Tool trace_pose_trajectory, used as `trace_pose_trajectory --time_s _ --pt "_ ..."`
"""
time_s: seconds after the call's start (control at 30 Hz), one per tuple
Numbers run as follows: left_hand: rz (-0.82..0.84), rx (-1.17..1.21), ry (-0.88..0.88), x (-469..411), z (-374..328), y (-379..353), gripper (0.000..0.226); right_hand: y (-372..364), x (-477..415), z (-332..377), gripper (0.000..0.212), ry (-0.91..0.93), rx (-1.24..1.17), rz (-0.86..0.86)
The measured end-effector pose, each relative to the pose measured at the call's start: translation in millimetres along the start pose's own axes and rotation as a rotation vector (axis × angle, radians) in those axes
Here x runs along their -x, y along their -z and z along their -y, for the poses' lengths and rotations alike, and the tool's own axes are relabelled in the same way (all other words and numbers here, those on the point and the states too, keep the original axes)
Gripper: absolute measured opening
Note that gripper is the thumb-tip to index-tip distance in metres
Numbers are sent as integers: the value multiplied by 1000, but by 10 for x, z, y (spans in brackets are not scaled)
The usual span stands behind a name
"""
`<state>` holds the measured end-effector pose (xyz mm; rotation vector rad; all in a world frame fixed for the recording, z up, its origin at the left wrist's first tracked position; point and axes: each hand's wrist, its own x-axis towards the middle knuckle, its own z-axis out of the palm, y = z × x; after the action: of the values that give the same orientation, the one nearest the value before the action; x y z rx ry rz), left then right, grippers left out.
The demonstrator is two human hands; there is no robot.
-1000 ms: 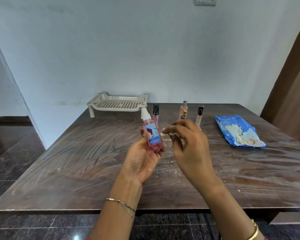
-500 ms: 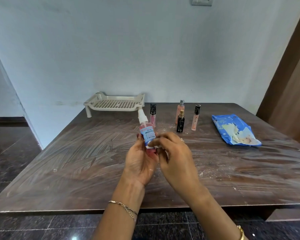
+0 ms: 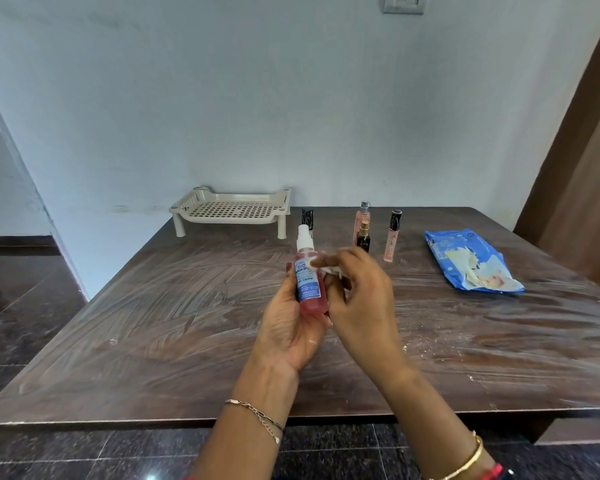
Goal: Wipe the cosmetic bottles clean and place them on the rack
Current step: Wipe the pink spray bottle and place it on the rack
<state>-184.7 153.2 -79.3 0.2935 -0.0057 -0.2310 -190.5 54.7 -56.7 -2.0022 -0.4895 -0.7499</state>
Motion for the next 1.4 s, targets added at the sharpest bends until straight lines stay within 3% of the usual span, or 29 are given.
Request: trace_pose_trajectory --time_s 0.1,0.23,0.4,0.6,0.73,0.9,1.03,1.17,1.33,1.4 --pt "-14 162 15 -56 -32 39 47 -14 181 -24 33 51 11 28" --pt "-41 146 18 -77 -35 48 54 12 314 7 23 158 79 33" --pt "-45 256 42 -85 -21 -36 50 34 359 -8 27 306 211 7" --pt "14 142 -23 -29 22 -156 23 -25 290 -99 34 26 -33 -205" --pt "5 77 -42 -29 -25 -145 22 -40 282 -53 33 27 -101 -181" --pt "-41 -9 13 -57 -21 -70 54 -70 301 55 45 -91 -320 -178" --pt "-33 -81 -60 -42 -13 -4 31 -7 132 43 33 -179 -336 -248" --pt "-74 -54 -124 -25 -63 -35 27 -36 55 44 28 -168 -233 -198" --pt "-97 23 -154 -56 -245 -21 64 -156 91 100 26 -246 -232 -72" --pt "-103 -2 -184 -54 -345 -41 49 -162 -11 73 23 -373 -324 -17"
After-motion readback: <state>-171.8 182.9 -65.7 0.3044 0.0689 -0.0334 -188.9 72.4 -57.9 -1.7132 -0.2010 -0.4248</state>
